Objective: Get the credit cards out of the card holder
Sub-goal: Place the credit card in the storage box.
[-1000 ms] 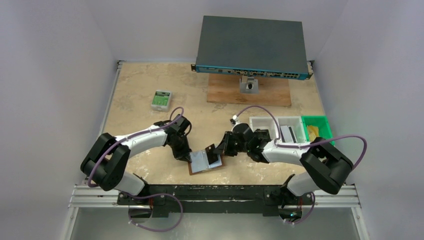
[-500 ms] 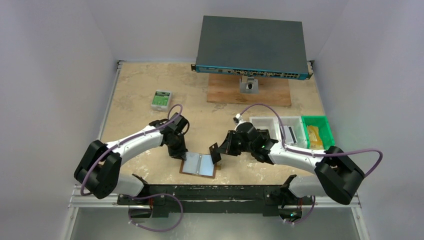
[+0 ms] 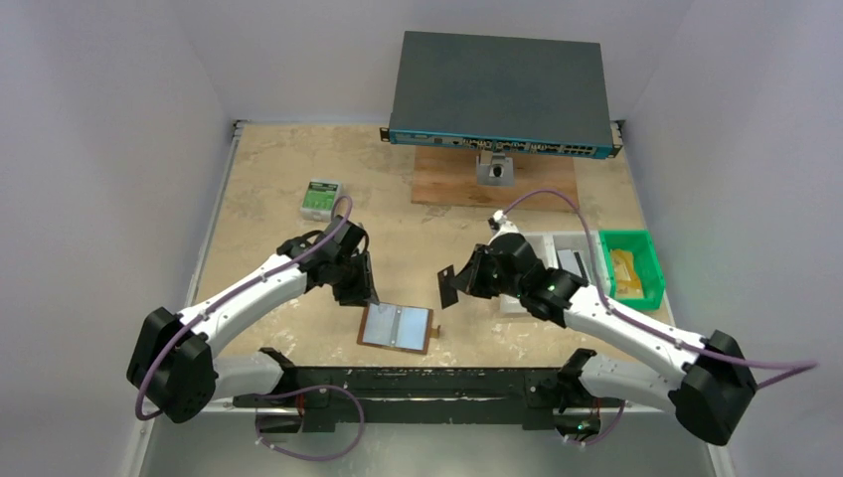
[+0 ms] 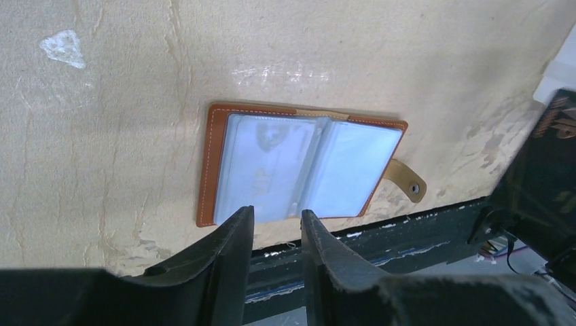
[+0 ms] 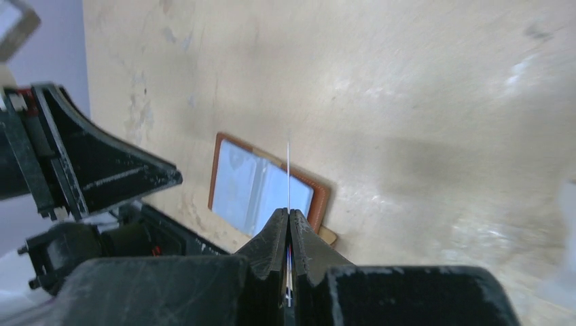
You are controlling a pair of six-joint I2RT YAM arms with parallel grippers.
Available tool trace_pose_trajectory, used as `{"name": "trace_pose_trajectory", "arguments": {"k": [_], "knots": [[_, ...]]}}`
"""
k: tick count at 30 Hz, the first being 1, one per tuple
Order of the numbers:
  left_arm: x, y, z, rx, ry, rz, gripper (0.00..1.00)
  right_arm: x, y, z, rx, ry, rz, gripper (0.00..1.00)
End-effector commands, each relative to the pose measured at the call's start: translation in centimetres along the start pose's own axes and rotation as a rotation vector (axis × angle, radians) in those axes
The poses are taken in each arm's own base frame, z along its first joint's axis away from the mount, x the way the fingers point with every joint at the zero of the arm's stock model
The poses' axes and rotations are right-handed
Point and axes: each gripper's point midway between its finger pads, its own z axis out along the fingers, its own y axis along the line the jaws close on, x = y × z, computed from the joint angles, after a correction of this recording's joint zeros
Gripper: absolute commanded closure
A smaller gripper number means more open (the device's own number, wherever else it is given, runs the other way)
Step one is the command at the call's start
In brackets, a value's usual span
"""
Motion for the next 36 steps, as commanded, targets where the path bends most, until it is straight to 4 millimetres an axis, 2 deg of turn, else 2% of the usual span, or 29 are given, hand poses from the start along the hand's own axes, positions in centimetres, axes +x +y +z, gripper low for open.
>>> {"name": "trace_pose_trajectory", "arguments": {"k": [1, 2, 5, 12, 15, 20, 23, 30, 34, 36], "knots": [[-0.8, -1.6, -2.0, 0.072, -0.035, 0.040, 0.67, -4.7, -2.3, -4.3, 0.185, -0.166, -0.031, 1.00], [-0.8, -1.7, -2.1, 0.078, -0.037, 0.048, 0.65, -6.0, -3.1, -5.5, 0.240, -0.214, -0.029, 1.00], [-0.9, -2.1, -2.7, 0.095, -0.039, 0.067, 0.64, -7.8, -5.5, -7.8, 0.379, -0.282, -0.028, 1.00], [-1.1, -2.7, -3.2, 0.112, -0.034, 0.092, 0.63, -10.0, -10.0, -11.3, 0.663, -0.365, -0.027, 1.00], [-1.2, -2.8, -3.5, 0.115, -0.037, 0.099, 0.63, -10.6, -11.6, -12.0, 0.765, -0.373, -0.039, 1.00], [-1.1, -2.7, -3.6, 0.113, -0.037, 0.104, 0.63, -11.5, -12.8, -11.0, 0.845, -0.350, -0.058, 1.00], [-1.1, -2.7, -3.7, 0.117, -0.037, 0.099, 0.63, -11.7, -13.5, -9.8, 0.889, -0.311, -0.086, 1.00], [-0.8, -2.3, -3.9, 0.111, -0.044, 0.091, 0.63, -11.1, -15.5, -7.0, 0.979, -0.226, -0.133, 1.00], [-0.7, -2.2, -3.9, 0.107, -0.044, 0.088, 0.63, -11.0, -15.8, -5.8, 0.980, -0.204, -0.140, 1.00], [-0.6, -2.0, -3.9, 0.103, -0.044, 0.086, 0.63, -10.9, -15.6, -5.2, 0.959, -0.192, -0.145, 0.92]]}}
